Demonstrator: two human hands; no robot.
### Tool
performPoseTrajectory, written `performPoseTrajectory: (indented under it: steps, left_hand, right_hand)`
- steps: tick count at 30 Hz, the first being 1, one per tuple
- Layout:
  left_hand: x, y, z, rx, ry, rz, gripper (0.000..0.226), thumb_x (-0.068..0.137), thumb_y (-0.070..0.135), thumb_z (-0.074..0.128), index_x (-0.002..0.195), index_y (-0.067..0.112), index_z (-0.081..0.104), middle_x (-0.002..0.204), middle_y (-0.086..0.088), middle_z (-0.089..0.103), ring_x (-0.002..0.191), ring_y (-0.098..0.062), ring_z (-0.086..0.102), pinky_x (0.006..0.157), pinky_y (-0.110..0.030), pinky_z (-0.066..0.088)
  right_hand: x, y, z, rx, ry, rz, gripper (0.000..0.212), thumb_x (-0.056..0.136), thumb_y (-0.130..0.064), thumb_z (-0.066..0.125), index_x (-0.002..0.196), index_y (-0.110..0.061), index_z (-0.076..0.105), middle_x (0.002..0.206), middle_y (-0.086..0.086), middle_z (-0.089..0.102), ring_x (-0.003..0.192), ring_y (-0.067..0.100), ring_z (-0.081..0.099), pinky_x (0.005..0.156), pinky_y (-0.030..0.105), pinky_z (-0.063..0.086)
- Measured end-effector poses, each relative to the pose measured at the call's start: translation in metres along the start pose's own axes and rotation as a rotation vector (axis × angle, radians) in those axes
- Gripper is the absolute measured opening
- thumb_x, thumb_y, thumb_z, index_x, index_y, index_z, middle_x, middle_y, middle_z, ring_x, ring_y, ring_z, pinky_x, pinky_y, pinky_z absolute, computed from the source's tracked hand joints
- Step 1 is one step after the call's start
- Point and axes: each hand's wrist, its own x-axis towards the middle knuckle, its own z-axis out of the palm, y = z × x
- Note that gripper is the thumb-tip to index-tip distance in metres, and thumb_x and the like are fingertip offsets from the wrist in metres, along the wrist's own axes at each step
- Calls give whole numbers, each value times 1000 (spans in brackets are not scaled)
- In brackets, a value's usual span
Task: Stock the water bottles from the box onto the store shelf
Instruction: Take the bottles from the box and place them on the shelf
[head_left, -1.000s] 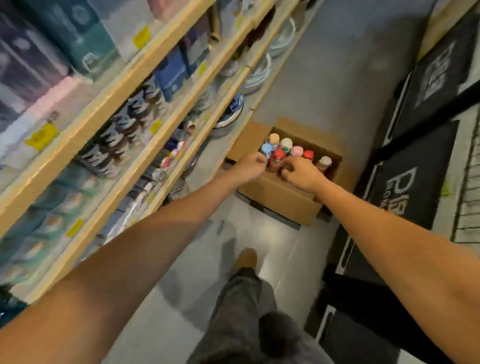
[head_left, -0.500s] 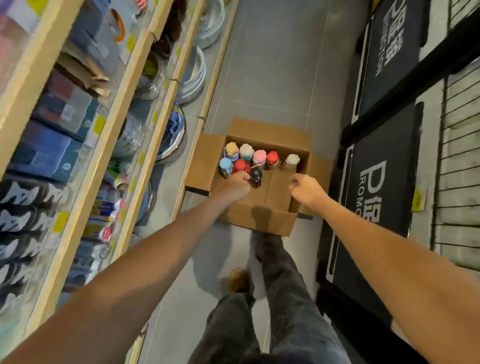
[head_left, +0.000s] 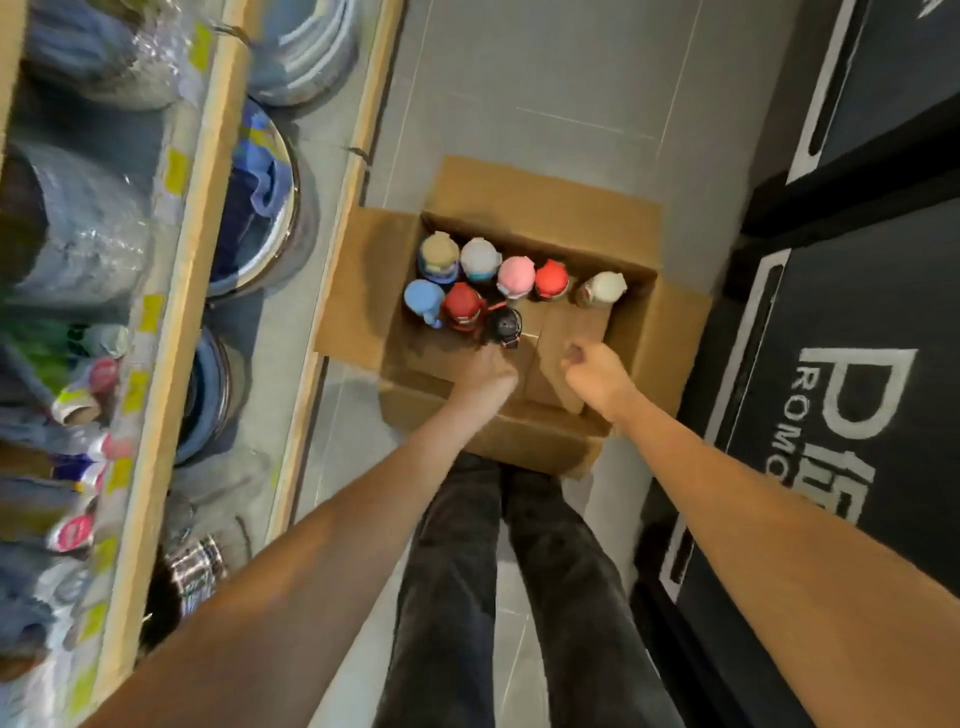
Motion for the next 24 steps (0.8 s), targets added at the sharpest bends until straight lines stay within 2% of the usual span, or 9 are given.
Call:
performPoseTrajectory:
  steps: [2, 5, 8, 10, 11, 13, 15, 21, 24]
  left_hand:
    - [47, -16, 8, -83, -7, -28, 43, 79, 16, 58, 121, 10, 55, 116, -10, 60, 111, -27, 56, 85, -26, 40]
    - [120, -41, 22, -230, -21, -65, 41, 92, 14, 53, 133, 13, 47, 124, 1, 52, 118, -17, 47, 93, -27, 33]
    - [202, -69, 37, -421, 6, -155, 10, 92, 13, 53, 96, 22, 55, 95, 6, 54, 104, -14, 45, 88, -29, 32]
    - [238, -80, 39, -518, 31, -151, 10, 86, 18, 59, 83, 22, 51, 93, 0, 56, 102, -17, 47, 85, -29, 34]
    - [268, -93, 44, -550, 31, -138, 13, 82, 21, 60, 92, 22, 53, 104, -3, 58, 103, -18, 48, 87, -30, 36]
    - [282, -97, 49, -615, 19, -55, 52, 75, 21, 61, 125, 22, 48, 130, -4, 54, 110, -15, 47, 94, -33, 37]
    - [299, -107, 55, -630, 13, 21, 78, 66, 19, 55, 142, 18, 35, 141, -5, 45, 114, -10, 43, 97, -31, 34]
    - [307, -122, 58, -600, 5, 46, 76, 69, 21, 47, 144, 17, 34, 142, -2, 44, 119, -8, 40, 101, -30, 31]
    - [291, -120, 55, -537, -18, 55, 51, 90, 5, 42, 140, 18, 39, 123, 7, 46, 113, -6, 39, 95, -28, 30]
  right_hand:
    - [47, 12, 19, 38, 18, 30, 40, 95, 1, 40, 135, 1, 43, 130, 16, 52, 117, 26, 50, 81, 21, 38]
    - [121, 39, 55, 42, 16, 31, 41, 92, -3, 47, 133, -3, 46, 120, 17, 60, 95, 21, 54, 71, 19, 43]
    - [191, 70, 92, 37, 10, 33, 42, 90, -5, 52, 132, -5, 46, 121, 12, 58, 98, 17, 50, 78, 23, 43]
    - [223, 78, 103, 36, -31, -18, 53, 90, -3, 54, 140, -5, 37, 129, 11, 52, 101, 10, 41, 77, 18, 35]
    - [249, 85, 116, 57, -45, -61, 65, 86, -5, 60, 144, -8, 31, 137, 12, 47, 105, 10, 41, 84, 18, 35]
    - [274, 92, 124, 99, -51, -165, 93, 69, -24, 71, 148, -21, 23, 144, 11, 43, 122, 19, 48, 100, 35, 42]
    - [312, 121, 144, 115, -39, -300, 95, 57, -30, 70, 143, -26, 30, 133, 6, 53, 122, 26, 52, 99, 50, 46]
    - [314, 121, 151, 159, -25, -399, 76, 62, 10, 72, 125, -23, 47, 110, -13, 57, 106, 3, 54, 91, 34, 47]
    - [291, 119, 147, 168, -23, -356, 71, 61, 17, 75, 124, 3, 45, 104, -18, 53, 96, -25, 47, 84, 4, 38]
